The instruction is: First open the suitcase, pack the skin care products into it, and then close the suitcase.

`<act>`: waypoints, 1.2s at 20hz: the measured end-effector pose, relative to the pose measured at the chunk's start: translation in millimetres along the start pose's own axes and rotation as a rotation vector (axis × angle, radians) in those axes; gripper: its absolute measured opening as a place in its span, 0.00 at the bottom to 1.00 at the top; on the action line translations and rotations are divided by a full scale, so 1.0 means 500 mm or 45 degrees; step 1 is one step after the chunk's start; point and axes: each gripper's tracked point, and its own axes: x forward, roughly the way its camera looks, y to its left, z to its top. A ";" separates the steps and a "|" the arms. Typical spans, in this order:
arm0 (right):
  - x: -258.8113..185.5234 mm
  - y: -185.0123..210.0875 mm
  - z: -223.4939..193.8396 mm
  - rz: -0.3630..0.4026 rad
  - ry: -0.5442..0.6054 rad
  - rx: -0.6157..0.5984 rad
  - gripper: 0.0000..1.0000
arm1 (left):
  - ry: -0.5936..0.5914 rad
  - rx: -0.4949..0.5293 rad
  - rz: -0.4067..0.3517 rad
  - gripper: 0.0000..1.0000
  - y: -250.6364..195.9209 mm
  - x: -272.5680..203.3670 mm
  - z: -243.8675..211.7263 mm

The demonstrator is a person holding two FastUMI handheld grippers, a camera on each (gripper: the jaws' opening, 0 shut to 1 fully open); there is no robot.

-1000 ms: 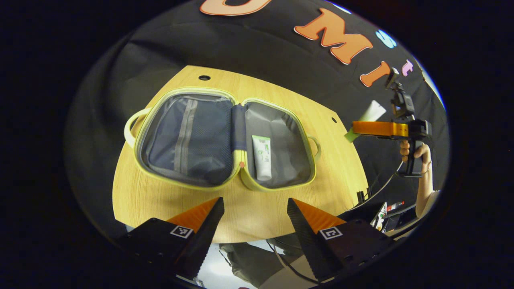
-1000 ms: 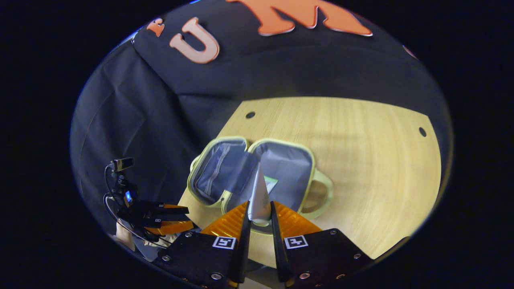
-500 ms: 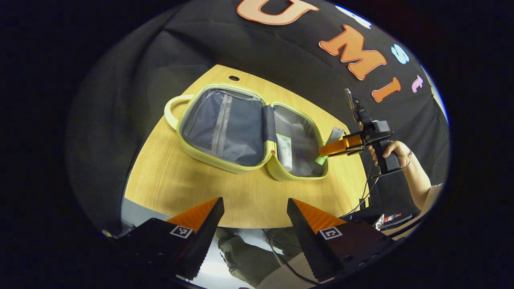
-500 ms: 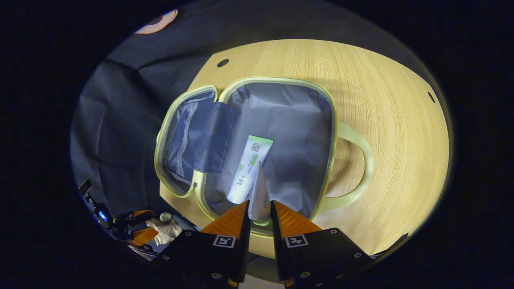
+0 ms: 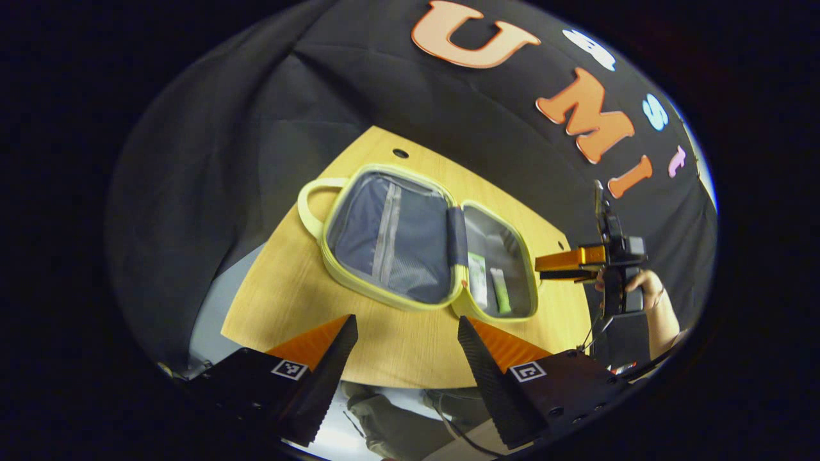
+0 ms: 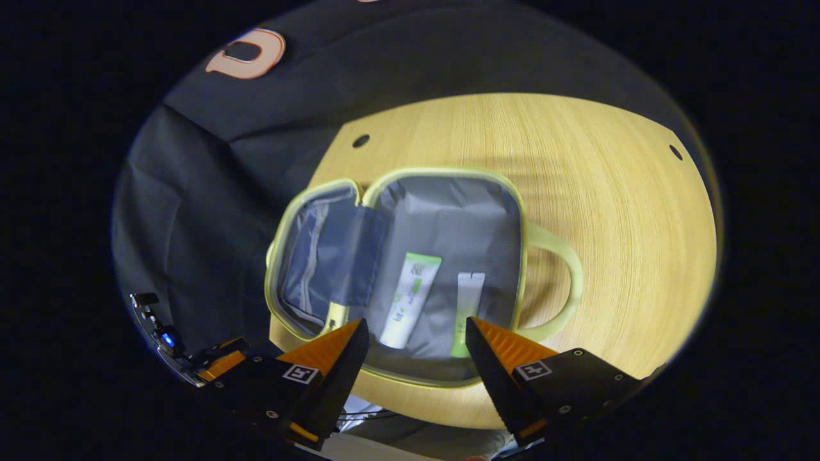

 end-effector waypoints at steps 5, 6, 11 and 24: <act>-0.072 0.050 0.086 0.059 -0.391 -0.049 0.96 | -0.140 -0.076 0.003 0.98 0.093 0.033 0.115; -0.083 0.055 0.086 0.067 -0.417 -0.051 0.95 | -0.156 -0.095 0.009 0.98 0.121 0.039 0.135; -0.124 0.026 0.069 -0.028 -0.480 -0.097 0.95 | -0.173 -0.217 -0.022 0.98 0.222 0.127 0.210; -0.199 0.015 0.111 0.032 -0.637 0.123 0.95 | -0.185 -0.589 -0.056 0.48 0.322 0.343 0.246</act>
